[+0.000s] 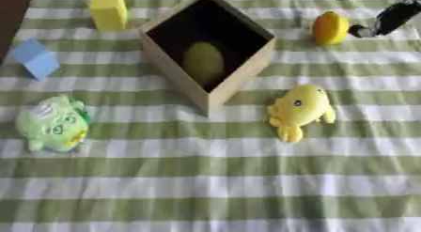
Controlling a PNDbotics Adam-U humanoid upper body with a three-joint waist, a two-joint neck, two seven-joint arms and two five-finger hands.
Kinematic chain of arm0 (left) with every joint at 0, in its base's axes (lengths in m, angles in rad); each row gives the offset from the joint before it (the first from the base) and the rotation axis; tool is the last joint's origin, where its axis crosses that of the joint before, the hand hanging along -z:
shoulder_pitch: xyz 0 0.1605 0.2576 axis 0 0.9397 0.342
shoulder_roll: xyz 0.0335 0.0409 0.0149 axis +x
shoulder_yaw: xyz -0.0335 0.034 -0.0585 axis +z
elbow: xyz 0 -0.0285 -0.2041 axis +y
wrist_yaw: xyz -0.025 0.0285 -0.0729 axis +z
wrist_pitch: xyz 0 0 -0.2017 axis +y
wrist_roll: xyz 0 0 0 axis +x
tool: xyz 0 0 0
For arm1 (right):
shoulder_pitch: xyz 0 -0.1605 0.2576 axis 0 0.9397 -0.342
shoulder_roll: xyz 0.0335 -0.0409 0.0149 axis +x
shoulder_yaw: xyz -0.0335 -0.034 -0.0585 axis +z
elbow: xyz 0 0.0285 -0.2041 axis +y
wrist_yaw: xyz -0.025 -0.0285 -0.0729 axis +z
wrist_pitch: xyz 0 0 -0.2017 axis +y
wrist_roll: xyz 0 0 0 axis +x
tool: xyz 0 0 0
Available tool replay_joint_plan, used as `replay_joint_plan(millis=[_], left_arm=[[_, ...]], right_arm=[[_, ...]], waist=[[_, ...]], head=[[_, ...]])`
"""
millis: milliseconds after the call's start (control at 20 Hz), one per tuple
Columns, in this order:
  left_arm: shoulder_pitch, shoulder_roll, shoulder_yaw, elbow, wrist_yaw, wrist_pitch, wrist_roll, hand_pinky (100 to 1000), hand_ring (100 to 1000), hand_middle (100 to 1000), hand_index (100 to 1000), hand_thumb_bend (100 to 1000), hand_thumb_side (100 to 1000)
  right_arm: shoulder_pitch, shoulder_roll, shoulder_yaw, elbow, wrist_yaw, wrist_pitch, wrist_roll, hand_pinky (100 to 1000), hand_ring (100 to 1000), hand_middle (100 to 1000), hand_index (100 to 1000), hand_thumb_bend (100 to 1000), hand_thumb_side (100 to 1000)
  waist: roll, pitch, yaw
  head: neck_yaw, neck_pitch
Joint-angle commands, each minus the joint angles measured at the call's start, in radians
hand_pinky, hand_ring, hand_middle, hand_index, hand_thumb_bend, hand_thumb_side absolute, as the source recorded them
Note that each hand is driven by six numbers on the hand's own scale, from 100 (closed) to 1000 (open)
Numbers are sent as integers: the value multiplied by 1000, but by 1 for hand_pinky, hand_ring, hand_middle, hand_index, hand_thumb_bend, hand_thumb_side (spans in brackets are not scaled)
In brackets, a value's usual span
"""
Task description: Pick up objects on the table and place them in the box.
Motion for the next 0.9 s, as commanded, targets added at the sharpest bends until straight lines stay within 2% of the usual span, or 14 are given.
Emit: replay_joint_plan(millis=[50, 650, 850, 900], left_arm=[[-11, 18, 4, -15, 5, -1, -2, 786, 783, 703, 877, 100, 760], [-8, 9, 4, -15, 9, 1, -3, 786, 785, 704, 876, 100, 763], [-8, 7, 3, -15, 10, 1, -4, 787, 786, 705, 876, 100, 764], [-8, 6, 3, -15, 10, 2, -4, 787, 786, 705, 876, 100, 764]], right_arm=[[-17, -13, 1, 9, 6, 1, -10, 959, 999, 904, 927, 225, 100], [-14, 26, 5, 73, 52, 12, -35, 956, 995, 895, 920, 231, 100], [-15, 35, 2, 87, 70, 17, -62, 948, 984, 865, 906, 203, 100], [-15, 37, 2, 87, 69, 17, -71, 938, 967, 817, 862, 168, 100]], waist=[[2, -174, 2], [4, -168, 10], [3, -167, 11], [3, -167, 11]], head=[[-5, -16], [-8, -18], [-8, -19], [-8, -18]])
